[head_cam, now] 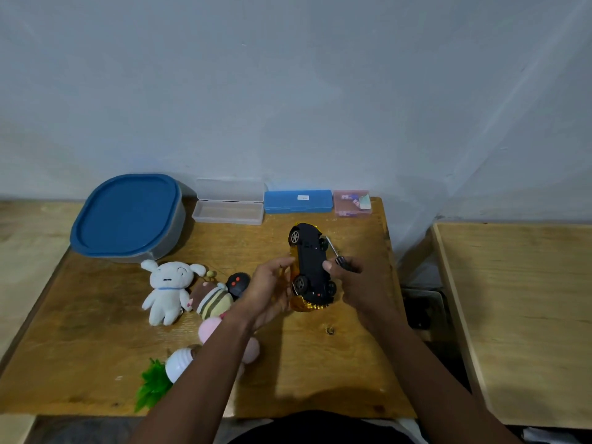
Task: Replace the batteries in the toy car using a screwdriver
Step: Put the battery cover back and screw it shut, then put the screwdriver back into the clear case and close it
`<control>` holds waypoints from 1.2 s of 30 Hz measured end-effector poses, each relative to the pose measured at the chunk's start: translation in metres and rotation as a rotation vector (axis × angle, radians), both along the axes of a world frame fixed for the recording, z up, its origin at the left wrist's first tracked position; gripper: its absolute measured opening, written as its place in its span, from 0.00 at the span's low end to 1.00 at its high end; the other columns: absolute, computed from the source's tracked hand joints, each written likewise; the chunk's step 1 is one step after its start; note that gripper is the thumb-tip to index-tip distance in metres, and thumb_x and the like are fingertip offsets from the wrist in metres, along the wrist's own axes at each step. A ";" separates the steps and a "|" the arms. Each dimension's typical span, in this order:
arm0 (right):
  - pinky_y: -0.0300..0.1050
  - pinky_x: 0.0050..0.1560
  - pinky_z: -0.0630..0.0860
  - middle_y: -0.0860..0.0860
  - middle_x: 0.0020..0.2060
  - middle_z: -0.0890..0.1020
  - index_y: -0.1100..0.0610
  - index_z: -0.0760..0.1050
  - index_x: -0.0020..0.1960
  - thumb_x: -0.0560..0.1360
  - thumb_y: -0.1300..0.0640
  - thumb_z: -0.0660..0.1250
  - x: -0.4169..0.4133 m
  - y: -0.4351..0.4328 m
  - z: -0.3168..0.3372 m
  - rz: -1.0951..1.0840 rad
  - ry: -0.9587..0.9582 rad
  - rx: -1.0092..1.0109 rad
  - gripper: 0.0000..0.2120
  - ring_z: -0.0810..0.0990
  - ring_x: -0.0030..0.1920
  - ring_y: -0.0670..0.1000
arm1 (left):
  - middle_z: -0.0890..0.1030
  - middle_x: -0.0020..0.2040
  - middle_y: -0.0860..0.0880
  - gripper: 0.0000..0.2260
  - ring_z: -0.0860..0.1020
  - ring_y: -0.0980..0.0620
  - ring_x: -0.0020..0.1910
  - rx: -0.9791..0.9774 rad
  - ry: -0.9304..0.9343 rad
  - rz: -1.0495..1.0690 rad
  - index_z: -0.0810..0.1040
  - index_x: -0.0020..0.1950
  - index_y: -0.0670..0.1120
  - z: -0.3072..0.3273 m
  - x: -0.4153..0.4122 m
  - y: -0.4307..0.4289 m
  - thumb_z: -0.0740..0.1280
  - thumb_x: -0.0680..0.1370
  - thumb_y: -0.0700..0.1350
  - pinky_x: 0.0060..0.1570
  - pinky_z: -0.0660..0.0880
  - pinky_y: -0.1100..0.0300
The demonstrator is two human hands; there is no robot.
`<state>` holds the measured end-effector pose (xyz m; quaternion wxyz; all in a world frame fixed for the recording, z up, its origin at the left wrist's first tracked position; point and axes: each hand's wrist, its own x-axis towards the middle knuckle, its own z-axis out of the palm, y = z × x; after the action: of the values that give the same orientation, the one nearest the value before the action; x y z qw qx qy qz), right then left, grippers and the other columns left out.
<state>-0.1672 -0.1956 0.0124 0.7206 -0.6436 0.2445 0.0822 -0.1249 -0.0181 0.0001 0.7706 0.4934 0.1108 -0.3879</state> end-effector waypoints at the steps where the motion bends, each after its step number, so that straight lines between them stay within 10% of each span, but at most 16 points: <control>1: 0.33 0.27 0.69 0.43 0.29 0.79 0.57 0.79 0.44 0.76 0.56 0.72 0.000 -0.001 -0.001 -0.001 0.030 0.021 0.05 0.76 0.27 0.39 | 0.78 0.69 0.37 0.20 0.74 0.33 0.69 0.019 -0.026 -0.039 0.74 0.73 0.47 -0.003 0.001 0.001 0.59 0.82 0.49 0.69 0.69 0.34; 7: 0.40 0.33 0.62 0.38 0.20 0.74 0.52 0.79 0.39 0.78 0.56 0.69 0.005 0.000 -0.008 0.042 0.081 -0.097 0.09 0.71 0.23 0.35 | 0.84 0.61 0.45 0.22 0.80 0.39 0.64 0.265 -0.130 -0.137 0.76 0.70 0.58 -0.015 0.010 -0.006 0.71 0.76 0.54 0.69 0.70 0.36; 12: 0.37 0.33 0.69 0.44 0.34 0.82 0.52 0.81 0.40 0.78 0.54 0.69 0.016 -0.006 -0.016 0.019 0.115 -0.119 0.08 0.77 0.31 0.36 | 0.84 0.61 0.46 0.22 0.86 0.48 0.50 0.447 -0.098 0.049 0.74 0.69 0.56 -0.020 0.019 -0.030 0.74 0.76 0.47 0.43 0.82 0.55; 16: 0.41 0.37 0.65 0.48 0.40 0.84 0.51 0.79 0.42 0.79 0.53 0.67 0.023 -0.016 -0.031 -0.047 0.213 -0.168 0.07 0.76 0.40 0.43 | 0.75 0.68 0.44 0.29 0.77 0.41 0.63 0.918 -0.338 0.027 0.69 0.73 0.57 -0.035 0.024 -0.050 0.74 0.74 0.57 0.62 0.77 0.45; 22: 0.43 0.41 0.68 0.52 0.45 0.85 0.53 0.80 0.49 0.78 0.54 0.65 0.029 -0.022 -0.045 -0.019 0.313 -0.263 0.06 0.79 0.47 0.51 | 0.68 0.68 0.41 0.34 0.73 0.36 0.64 1.301 -0.529 -0.089 0.61 0.78 0.54 -0.043 0.022 -0.063 0.68 0.76 0.62 0.59 0.76 0.43; 32: 0.43 0.37 0.66 0.51 0.37 0.78 0.57 0.79 0.49 0.78 0.60 0.60 0.053 -0.015 -0.047 0.069 0.216 -0.365 0.09 0.73 0.38 0.48 | 0.66 0.70 0.42 0.39 0.68 0.38 0.68 1.274 -0.561 -0.135 0.57 0.79 0.57 -0.052 0.029 -0.054 0.67 0.73 0.68 0.61 0.74 0.42; 36: 0.29 0.29 0.67 0.47 0.37 0.77 0.55 0.79 0.54 0.80 0.63 0.59 0.086 -0.003 -0.044 0.136 0.077 -0.496 0.11 0.71 0.34 0.41 | 0.67 0.71 0.42 0.36 0.69 0.40 0.70 1.193 -0.581 -0.020 0.61 0.79 0.57 -0.046 0.052 -0.021 0.69 0.73 0.65 0.64 0.74 0.43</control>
<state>-0.0815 -0.1983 -0.0318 0.5239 -0.8119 0.2404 0.0923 -0.0727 -0.0387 -0.0463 0.3599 0.9211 0.0896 -0.1182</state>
